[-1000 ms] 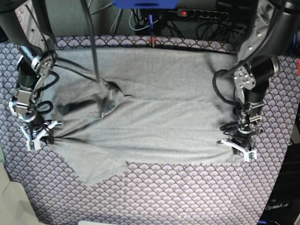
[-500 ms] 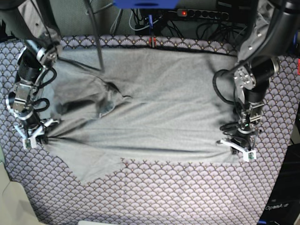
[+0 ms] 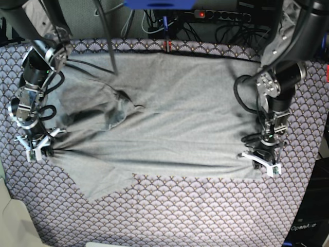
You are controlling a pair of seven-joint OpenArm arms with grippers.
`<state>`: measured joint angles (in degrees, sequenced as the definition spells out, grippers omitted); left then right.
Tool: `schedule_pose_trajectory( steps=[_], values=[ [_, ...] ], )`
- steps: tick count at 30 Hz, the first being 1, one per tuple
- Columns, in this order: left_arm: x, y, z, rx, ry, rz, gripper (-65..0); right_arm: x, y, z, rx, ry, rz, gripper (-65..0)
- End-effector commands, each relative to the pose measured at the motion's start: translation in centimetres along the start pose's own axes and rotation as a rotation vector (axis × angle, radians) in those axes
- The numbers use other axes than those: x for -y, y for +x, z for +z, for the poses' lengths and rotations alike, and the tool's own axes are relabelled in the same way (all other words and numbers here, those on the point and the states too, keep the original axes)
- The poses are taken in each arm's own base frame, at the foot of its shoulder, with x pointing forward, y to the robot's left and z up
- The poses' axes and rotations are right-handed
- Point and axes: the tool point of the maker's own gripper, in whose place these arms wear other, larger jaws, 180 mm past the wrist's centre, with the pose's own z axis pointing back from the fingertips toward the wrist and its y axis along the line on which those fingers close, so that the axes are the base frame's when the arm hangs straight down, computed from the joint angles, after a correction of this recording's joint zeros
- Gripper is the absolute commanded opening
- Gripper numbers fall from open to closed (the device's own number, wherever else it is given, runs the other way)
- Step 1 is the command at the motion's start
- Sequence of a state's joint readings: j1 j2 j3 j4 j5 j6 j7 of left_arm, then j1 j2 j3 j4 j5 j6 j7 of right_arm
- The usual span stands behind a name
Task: Fold the T-shirt properly
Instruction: 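Lift the pinched edge with both grippers and fold it over the shirt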
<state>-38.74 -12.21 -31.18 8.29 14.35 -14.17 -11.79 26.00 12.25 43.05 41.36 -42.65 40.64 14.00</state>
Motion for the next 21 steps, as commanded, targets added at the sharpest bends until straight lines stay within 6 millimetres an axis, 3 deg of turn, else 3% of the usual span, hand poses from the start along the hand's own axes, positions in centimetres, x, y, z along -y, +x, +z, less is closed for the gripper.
schedule_pose_trajectory(
  steps=[1,7,11,16,21],
  values=[
    [-0.4,1.5,-0.3,0.017,0.012,-0.002,-65.0,2.2,2.7,0.2,0.070,-0.047,0.015,-65.0],
    [-0.3,1.5,-0.3,0.020,0.009,-0.002,-65.0,2.1,2.7,0.1,0.070,-0.046,0.014,-65.0],
    [-1.2,3.1,0.1,0.084,0.029,-0.034,-65.0,2.0,2.6,0.1,0.069,-0.045,0.015,-65.0],
    [0.2,6.0,2.9,0.255,0.035,-0.121,-65.0,2.0,2.6,0.1,0.069,-0.045,0.015,-65.0],
    [4.3,8.0,4.6,0.209,-0.081,-0.200,-65.0,2.0,2.6,0.1,0.069,-0.045,0.015,-65.0]
  ],
)
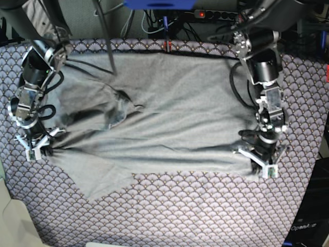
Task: Fold the T-shirt properly
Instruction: 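Lift the pinched edge with both grippers and fold it over the shirt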
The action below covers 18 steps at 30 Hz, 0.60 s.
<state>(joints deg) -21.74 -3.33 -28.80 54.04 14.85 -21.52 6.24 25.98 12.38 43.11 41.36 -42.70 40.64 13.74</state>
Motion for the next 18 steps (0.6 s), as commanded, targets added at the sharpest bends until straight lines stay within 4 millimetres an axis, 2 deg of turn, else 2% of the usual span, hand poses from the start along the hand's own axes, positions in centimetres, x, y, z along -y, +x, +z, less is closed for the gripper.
schedule_pose_trajectory(
  steps=[1,5,8,11,13,18],
  values=[
    [0.2,4.3,-0.2,0.099,-0.014,-0.005,-65.0,1.8,2.7,0.0,0.073,-0.041,0.013,-65.0],
    [0.2,5.6,1.5,0.096,-0.028,-0.028,-65.0,2.0,1.7,0.4,0.053,-0.045,0.012,-65.0],
    [0.0,5.5,2.7,0.084,-0.026,-0.066,-65.0,2.4,1.2,1.1,0.047,-0.057,0.028,-65.0],
    [-0.5,4.6,3.8,0.074,-0.011,-0.086,-65.0,3.2,1.4,2.4,0.059,-0.093,0.073,-65.0],
    [-0.7,3.9,4.4,0.065,-0.004,-0.090,-65.0,2.5,1.4,2.6,0.066,-0.094,0.080,-65.0],
    [-1.1,2.4,5.6,0.040,0.006,-0.108,-65.0,2.6,1.3,3.9,0.074,-0.116,0.111,-65.0]
  ],
)
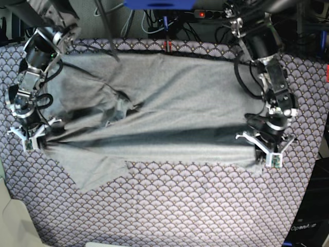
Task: Fold the T-shirt properly
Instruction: 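Lift the pinched edge with both grippers and fold it over the shirt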
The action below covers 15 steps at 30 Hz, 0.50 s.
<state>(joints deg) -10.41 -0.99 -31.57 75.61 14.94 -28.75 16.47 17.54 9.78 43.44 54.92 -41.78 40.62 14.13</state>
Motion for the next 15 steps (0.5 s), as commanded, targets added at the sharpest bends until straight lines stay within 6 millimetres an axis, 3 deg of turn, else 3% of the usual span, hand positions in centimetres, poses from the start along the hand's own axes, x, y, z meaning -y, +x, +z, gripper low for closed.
schedule_pose_trajectory(
  steps=[1,7,11,15],
  values=[
    [-1.0,2.8,0.2,0.083,0.024,-0.011,-65.0,2.0,2.1,0.4,0.068,-0.048,0.013,-65.0],
    [-1.1,2.8,1.1,0.092,0.033,-0.028,-65.0,2.5,2.1,1.5,0.087,-0.067,0.011,-65.0],
    [-0.9,1.8,1.5,0.072,0.029,-0.027,-65.0,2.5,1.1,1.9,0.065,-0.066,0.013,-65.0],
    [-0.7,0.6,1.8,0.050,0.025,-0.026,-65.0,3.0,1.3,3.4,0.079,-0.089,0.043,-65.0]
  ],
)
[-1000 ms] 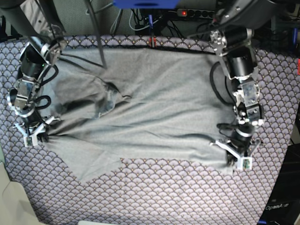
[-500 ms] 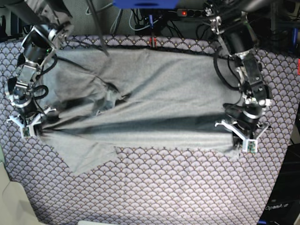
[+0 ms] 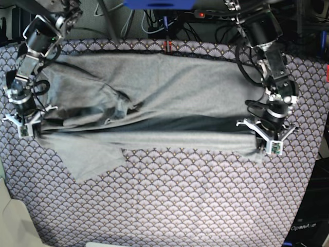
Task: Fold the T-shirt properly
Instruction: 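Lift the pinched edge with both grippers and fold it over the shirt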
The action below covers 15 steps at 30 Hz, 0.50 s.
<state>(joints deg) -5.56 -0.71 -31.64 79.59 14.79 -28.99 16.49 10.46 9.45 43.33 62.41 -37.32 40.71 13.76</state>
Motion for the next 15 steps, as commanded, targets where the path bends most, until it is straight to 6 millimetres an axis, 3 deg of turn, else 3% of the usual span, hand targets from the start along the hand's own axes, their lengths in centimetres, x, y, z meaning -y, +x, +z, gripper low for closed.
schedule_pose_trajectory(
  steps=[1,7,9,15],
  values=[
    [-0.8,2.3,-0.1,0.071,0.020,-0.003,-65.0,2.6,2.9,0.6,0.093,-0.061,0.021,-65.0],
    [-0.7,1.3,0.3,0.051,0.018,-0.003,-65.0,2.3,4.2,3.1,0.154,-0.086,0.041,-65.0],
    [-0.8,1.8,0.7,0.067,0.025,-0.012,-65.0,2.3,4.5,4.1,0.169,-0.097,0.048,-65.0],
    [-1.0,2.3,2.3,0.113,0.016,0.031,-65.0,1.6,3.2,5.4,0.144,-0.089,0.060,-65.0]
  ],
)
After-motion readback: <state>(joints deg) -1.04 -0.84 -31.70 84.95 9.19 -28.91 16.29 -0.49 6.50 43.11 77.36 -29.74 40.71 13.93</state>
